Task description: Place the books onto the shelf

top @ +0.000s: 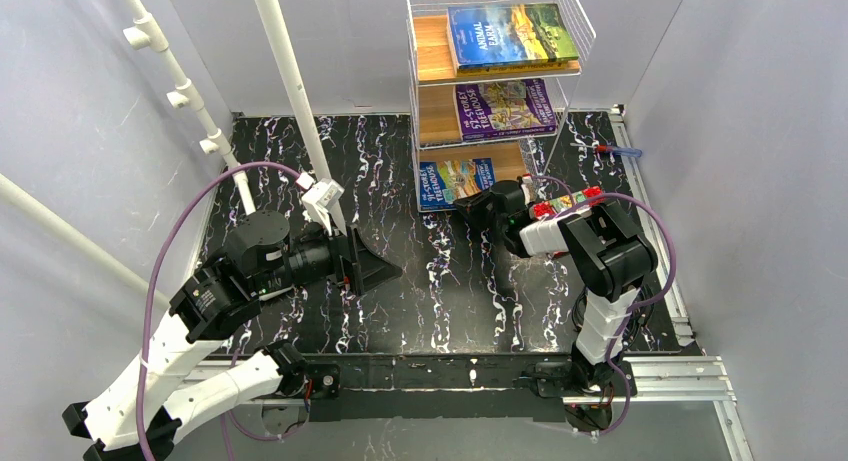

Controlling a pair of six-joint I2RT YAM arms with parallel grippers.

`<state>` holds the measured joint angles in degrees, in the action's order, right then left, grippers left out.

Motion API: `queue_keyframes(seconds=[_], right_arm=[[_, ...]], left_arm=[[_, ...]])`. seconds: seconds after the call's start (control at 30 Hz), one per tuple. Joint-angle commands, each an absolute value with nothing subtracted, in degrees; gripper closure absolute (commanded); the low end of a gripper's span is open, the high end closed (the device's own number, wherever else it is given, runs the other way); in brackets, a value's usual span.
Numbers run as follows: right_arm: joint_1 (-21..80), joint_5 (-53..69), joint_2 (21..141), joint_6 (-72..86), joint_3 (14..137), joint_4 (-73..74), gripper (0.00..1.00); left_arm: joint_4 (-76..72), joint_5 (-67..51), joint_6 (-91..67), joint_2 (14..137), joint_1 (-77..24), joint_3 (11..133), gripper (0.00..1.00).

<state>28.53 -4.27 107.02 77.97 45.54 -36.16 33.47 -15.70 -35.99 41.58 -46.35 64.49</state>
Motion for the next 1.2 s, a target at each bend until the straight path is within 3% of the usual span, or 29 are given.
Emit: queue_keyframes(seconds=[0.0, 0.23, 0.4, 0.63, 0.8, 0.97, 1.17], right_arm=[[28.7, -4.6, 108.2, 77.9, 48.3, -39.2, 0.71], [28.7, -3.9, 106.3, 77.9, 46.6, -40.4, 0.72], [28.7, -3.2, 97.2, 72.3, 43.6, -36.2, 0.71], [22.4, -18.1, 70.3, 48.7, 42.4, 9.1, 0.53], [1.9, -15.6, 53.4, 38.7, 37.6, 18.4, 0.4], [-14.1, -2.1, 67.1, 35.1, 43.6, 16.4, 0.35], [-15.9, -1.6, 85.7, 34.1, 57.0, 12.5, 0.31]], left_arm=[[33.7, -16.3, -35.2, 41.6, -46.6, 65.4, 0.27], [34.0, -16.0, -35.3, 41.1, -46.6, 65.1, 0.27], [34.2, -15.6, -34.9, 40.8, -46.6, 64.4, 0.27], [34.3, -16.6, -34.6, 41.1, -46.7, 60.8, 0.27], [32.8, -15.9, -33.8, 43.8, -47.9, 56.8, 0.28], [30.8, -15.5, -32.3, 47.3, -49.9, 57.7, 0.29], [30.4, -13.6, -32.2, 46.5, -50.3, 58.7, 0.29]])
